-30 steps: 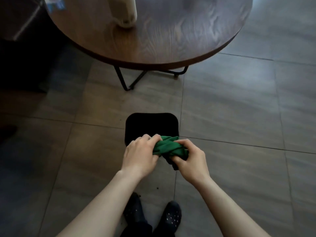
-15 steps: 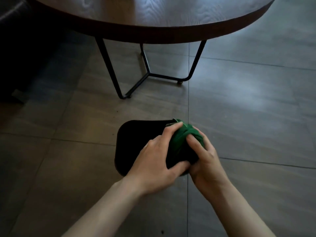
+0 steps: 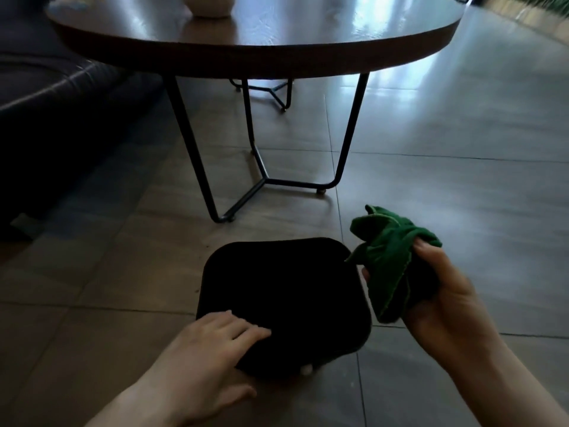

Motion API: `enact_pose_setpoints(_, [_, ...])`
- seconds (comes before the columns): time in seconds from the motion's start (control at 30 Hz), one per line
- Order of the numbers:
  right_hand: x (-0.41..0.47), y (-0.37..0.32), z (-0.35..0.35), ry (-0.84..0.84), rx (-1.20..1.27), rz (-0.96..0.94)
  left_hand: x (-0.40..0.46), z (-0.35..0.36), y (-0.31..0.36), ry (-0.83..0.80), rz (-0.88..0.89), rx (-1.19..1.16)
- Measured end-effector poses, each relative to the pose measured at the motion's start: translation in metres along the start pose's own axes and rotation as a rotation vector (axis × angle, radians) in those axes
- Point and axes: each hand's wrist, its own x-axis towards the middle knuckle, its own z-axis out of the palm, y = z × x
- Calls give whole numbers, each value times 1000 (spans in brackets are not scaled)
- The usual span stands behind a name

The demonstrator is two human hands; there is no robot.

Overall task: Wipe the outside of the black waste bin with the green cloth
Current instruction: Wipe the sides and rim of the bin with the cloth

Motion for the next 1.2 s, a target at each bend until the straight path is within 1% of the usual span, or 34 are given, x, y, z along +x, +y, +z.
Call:
enact_pose_setpoints(0.1, [-11, 10, -5, 30, -24, 17, 2, 18, 4, -126, -2, -71])
enact_pose_setpoints(0.17, [-19, 15, -7, 38, -44, 19, 6, 27, 7, -130, -4, -57])
enact_pose_setpoints(0.23, [-24, 15, -7, 44, -80, 10, 10, 30, 9, -100, -28, -63])
enact_pose_setpoints(0.37, [-34, 3, -6, 32, -161, -35, 18, 26, 13, -25, -46, 8])
enact_pose_setpoints(0.43, [-37, -5, -8, 27, -186, -60, 24, 15, 10, 48, -70, -59])
enact_pose_setpoints(0.5, [-43, -12, -11, 14, -225, -75, 36, 2, 1, 128, -132, -147])
enact_pose_setpoints(0.6, [-51, -18, -12, -7, -299, -84, 56, -8, -18, 166, -247, -275])
enact_pose_setpoints(0.67, [-56, -15, -12, -17, -375, -109, 68, -4, -29, 190, -281, -355])
enact_pose_setpoints(0.77, [-60, 2, -13, -15, -574, -206, 82, 9, -41, 279, -257, -413])
enact_pose_setpoints(0.87, [-55, 43, -22, 14, -854, -398, 87, 23, -46, 359, -199, -341])
enact_pose_setpoints(0.9, [-52, 59, -25, 6, -929, -470, 88, 27, -49, 339, -169, -281])
enact_pose_setpoints(0.97, [-42, 93, -32, -14, -1069, -628, 87, 34, -53, 226, -119, -155])
enact_pose_setpoints(1.03, [-26, 123, -35, -63, -1271, -799, 87, 36, -60, 171, -103, -95])
enact_pose_setpoints(1.07, [-18, 135, -35, -108, -1395, -861, 88, 36, -61, 179, -102, -100])
enact_pose_setpoints(1.13, [-3, 159, -33, -226, -1670, -925, 91, 34, -63, 219, -97, -123])
enact_pose_setpoints(1.2, [5, 191, -34, -304, -1870, -965, 95, 36, -65, 242, -98, -134])
